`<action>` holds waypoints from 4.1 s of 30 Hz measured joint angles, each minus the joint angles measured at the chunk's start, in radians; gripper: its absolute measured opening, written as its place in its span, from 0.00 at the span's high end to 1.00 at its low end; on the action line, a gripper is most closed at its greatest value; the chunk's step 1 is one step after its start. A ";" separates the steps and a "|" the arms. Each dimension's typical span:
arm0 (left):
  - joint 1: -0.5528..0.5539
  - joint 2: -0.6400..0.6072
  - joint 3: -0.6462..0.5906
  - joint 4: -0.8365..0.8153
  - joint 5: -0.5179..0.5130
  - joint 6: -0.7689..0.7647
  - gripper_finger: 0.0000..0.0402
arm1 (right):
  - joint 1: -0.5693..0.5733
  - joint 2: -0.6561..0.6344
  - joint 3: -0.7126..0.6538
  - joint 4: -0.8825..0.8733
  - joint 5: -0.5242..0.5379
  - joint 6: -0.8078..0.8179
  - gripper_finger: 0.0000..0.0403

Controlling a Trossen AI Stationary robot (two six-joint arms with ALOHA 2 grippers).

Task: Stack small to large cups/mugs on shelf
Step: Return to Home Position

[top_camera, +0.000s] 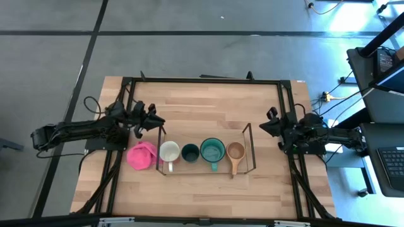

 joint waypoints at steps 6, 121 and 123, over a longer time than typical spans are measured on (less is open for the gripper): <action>-0.001 0.000 0.000 -0.106 -0.017 0.030 0.82 | 0.000 0.000 0.000 -0.005 0.000 -0.049 0.98; -0.001 0.000 0.000 -0.122 -0.032 0.053 0.82 | 0.000 0.000 0.000 -0.003 0.000 -0.052 0.98; -0.001 0.000 0.000 -0.123 -0.032 0.053 0.82 | 0.000 0.000 0.000 -0.003 0.000 -0.051 0.98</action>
